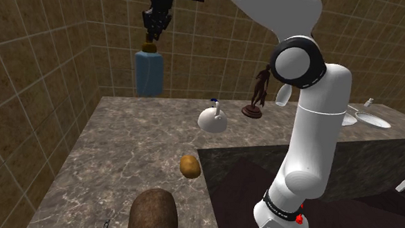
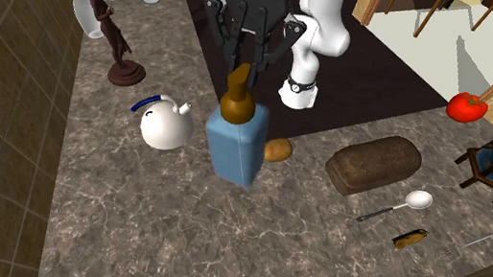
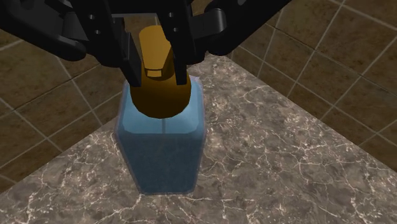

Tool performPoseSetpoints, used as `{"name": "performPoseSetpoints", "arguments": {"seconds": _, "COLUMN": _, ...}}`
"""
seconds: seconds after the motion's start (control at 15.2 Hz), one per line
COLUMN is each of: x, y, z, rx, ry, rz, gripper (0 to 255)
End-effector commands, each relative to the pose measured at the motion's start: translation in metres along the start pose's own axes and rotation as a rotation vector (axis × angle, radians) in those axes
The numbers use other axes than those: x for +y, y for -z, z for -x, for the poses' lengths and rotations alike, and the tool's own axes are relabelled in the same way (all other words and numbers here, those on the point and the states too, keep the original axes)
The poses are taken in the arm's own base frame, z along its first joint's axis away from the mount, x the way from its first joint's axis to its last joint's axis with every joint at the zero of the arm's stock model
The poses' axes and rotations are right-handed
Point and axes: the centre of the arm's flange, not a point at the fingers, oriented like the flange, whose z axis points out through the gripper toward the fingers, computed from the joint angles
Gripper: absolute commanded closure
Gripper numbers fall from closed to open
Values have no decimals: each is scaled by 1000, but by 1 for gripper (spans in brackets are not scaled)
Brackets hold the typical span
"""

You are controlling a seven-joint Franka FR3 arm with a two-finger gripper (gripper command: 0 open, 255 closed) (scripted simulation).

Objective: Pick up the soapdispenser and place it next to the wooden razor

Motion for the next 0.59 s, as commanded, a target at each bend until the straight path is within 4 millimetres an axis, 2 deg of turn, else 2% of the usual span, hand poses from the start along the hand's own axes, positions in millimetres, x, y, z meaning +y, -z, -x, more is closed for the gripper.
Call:
{"name": "performPoseSetpoints", "arguments": {"seconds": 0.0, "x": 1, "y": 12, "z": -2, "rx": 1, "ry": 0, "rz": 0, "gripper": 255}}
{"name": "performPoseSetpoints", "arguments": {"seconds": 0.53, "x": -95, "y": -29, "z": 17, "rx": 1, "ry": 0, "rz": 0, "gripper": 255}}
